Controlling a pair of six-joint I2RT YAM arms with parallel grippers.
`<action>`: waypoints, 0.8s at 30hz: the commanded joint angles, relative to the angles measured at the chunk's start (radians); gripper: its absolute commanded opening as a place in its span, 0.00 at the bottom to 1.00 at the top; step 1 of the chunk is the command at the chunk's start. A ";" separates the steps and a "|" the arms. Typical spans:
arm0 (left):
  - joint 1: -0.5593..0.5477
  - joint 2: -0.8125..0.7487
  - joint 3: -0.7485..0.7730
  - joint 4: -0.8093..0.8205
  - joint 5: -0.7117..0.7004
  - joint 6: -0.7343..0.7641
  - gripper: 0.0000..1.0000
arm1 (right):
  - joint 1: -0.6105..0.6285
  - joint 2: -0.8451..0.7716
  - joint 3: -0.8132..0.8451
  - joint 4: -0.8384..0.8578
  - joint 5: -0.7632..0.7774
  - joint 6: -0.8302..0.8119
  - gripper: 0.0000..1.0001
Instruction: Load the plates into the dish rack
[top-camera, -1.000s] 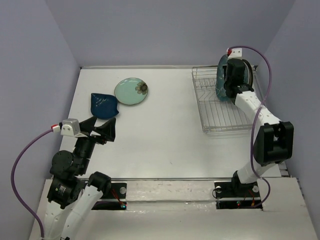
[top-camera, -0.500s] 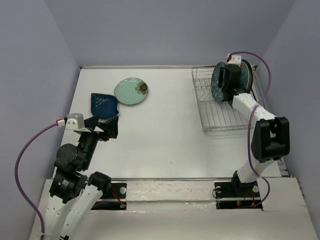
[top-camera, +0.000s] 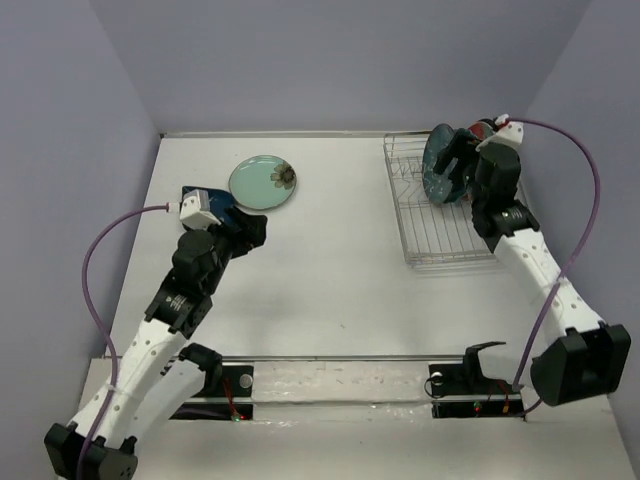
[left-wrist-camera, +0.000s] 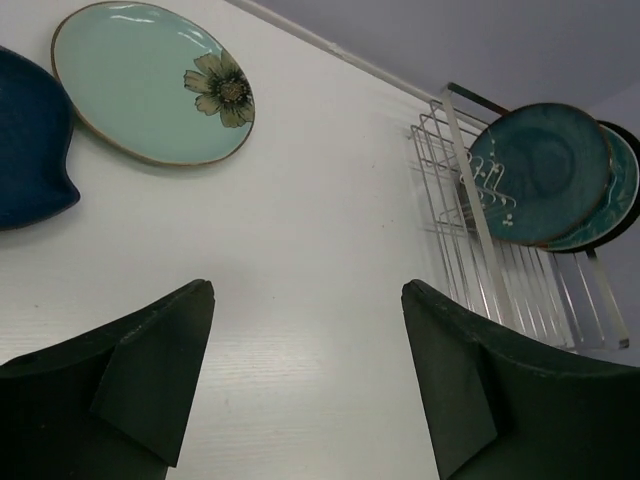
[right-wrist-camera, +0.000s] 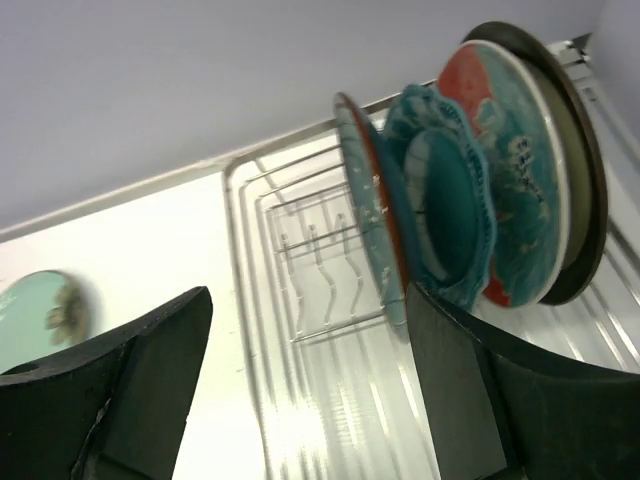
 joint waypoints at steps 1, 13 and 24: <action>-0.006 0.126 -0.083 0.231 -0.108 -0.207 0.86 | 0.080 -0.111 -0.158 0.023 -0.155 0.111 0.84; 0.008 0.700 0.061 0.360 -0.359 -0.428 0.85 | 0.295 -0.289 -0.403 0.165 -0.333 0.174 0.82; 0.067 1.065 0.304 0.314 -0.378 -0.585 0.85 | 0.338 -0.283 -0.445 0.210 -0.391 0.166 0.82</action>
